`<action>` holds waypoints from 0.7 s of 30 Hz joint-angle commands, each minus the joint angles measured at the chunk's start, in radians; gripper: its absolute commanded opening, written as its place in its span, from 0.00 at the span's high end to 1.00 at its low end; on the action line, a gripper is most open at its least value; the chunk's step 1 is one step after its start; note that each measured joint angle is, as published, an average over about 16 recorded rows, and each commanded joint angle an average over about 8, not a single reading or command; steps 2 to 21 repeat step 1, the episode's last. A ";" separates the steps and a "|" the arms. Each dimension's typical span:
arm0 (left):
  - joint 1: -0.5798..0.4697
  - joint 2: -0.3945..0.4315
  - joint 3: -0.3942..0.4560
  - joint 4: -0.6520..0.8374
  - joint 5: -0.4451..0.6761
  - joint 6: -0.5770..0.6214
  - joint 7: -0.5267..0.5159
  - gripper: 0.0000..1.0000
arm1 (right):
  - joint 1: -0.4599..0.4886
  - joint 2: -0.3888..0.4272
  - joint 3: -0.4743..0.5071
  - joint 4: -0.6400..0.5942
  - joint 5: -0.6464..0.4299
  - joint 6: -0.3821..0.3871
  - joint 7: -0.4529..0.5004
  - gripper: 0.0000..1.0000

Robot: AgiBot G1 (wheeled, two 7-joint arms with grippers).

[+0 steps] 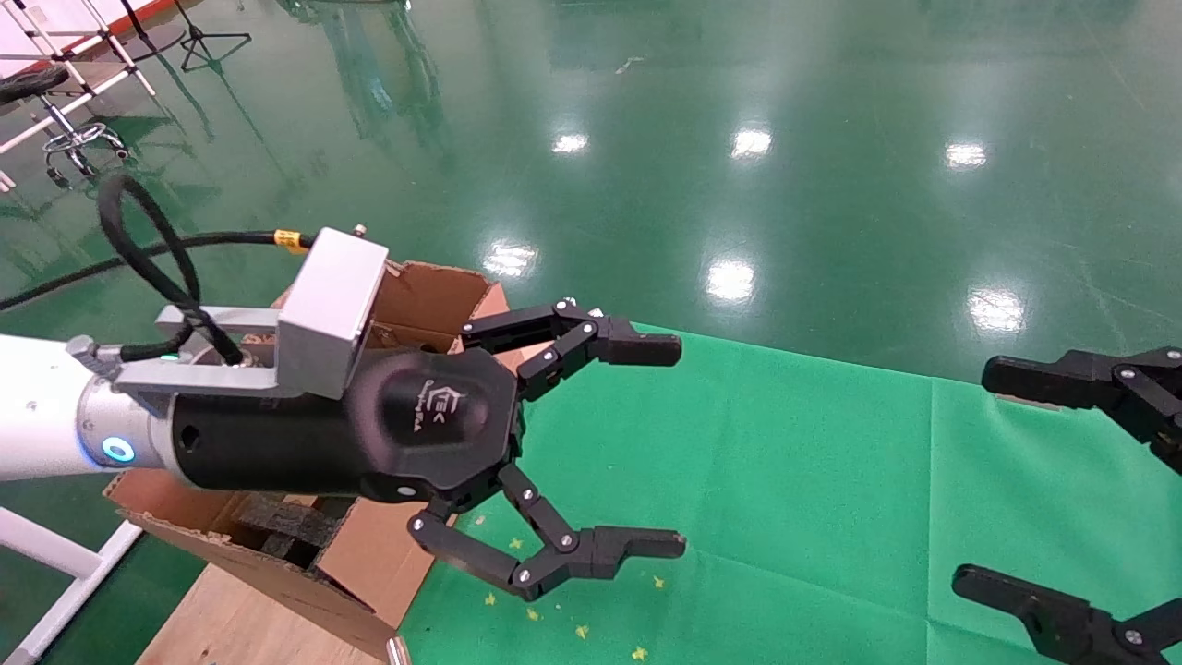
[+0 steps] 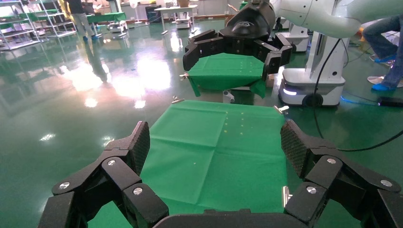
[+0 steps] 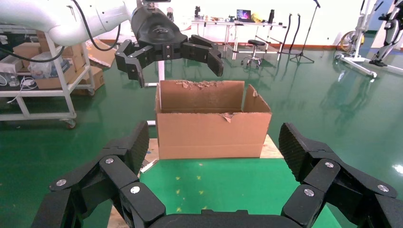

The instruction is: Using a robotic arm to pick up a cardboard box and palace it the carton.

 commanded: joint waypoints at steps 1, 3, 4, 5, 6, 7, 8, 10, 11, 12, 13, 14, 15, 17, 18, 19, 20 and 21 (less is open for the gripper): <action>0.000 0.000 0.000 0.000 0.000 0.000 0.000 0.00 | 0.000 0.000 0.000 0.000 0.000 0.000 0.000 0.00; 0.000 0.000 0.000 0.000 0.000 0.000 0.000 0.00 | 0.000 0.000 0.000 0.000 0.000 0.000 0.000 0.00; 0.000 0.000 0.000 0.000 0.000 0.000 0.000 0.00 | 0.000 0.000 0.000 0.000 0.000 0.000 0.000 0.00; 0.000 0.000 0.000 0.000 0.000 0.000 0.000 0.00 | 0.000 0.000 0.000 0.000 0.000 0.000 0.000 0.00; 0.000 0.000 0.000 0.000 0.000 0.000 0.000 0.00 | 0.000 0.000 0.000 0.000 0.000 0.000 0.000 0.00; 0.000 0.000 0.000 0.000 0.000 0.000 0.000 0.00 | 0.000 0.000 0.000 0.000 0.000 0.000 0.000 0.00; 0.000 0.000 0.000 0.000 0.000 0.000 0.000 0.00 | 0.000 0.000 0.000 0.000 0.000 0.000 0.000 0.00; 0.000 0.000 0.000 0.000 0.000 0.000 0.000 0.00 | 0.000 0.000 0.000 0.000 0.000 0.000 0.000 0.00; 0.000 0.000 0.000 0.000 0.000 0.000 0.000 0.00 | 0.000 0.000 0.000 0.000 0.000 0.000 0.000 0.00; 0.000 0.000 0.000 0.000 0.000 0.000 0.000 0.00 | 0.000 0.000 0.000 0.000 0.000 0.000 0.000 0.00; 0.000 0.000 0.000 0.000 0.000 0.000 0.000 0.00 | 0.000 0.000 0.000 0.000 0.000 0.000 0.000 0.00; 0.000 0.000 0.000 0.000 0.000 0.000 0.000 0.00 | 0.000 0.000 0.000 0.000 0.000 0.000 0.000 0.00; 0.000 0.000 0.000 0.000 0.000 0.000 0.000 0.00 | 0.000 0.000 0.000 0.000 0.000 0.000 0.000 0.00; 0.000 0.000 0.000 0.000 0.000 0.000 0.000 0.00 | 0.000 0.000 0.000 0.000 0.000 0.000 0.000 0.00; 0.000 0.000 0.000 0.000 0.000 0.000 0.000 0.00 | 0.000 0.000 0.000 0.000 0.000 0.000 0.000 0.00; 0.000 0.000 0.000 0.000 0.000 0.000 0.000 0.00 | 0.000 0.000 0.000 0.000 0.000 0.000 0.000 0.00; 0.000 0.000 0.000 0.000 0.000 0.000 0.000 0.00 | 0.000 0.000 0.000 0.000 0.000 0.000 0.000 0.00; 0.000 0.000 0.000 0.000 0.000 0.000 0.000 0.00 | 0.000 0.000 0.000 0.000 0.000 0.000 0.000 0.00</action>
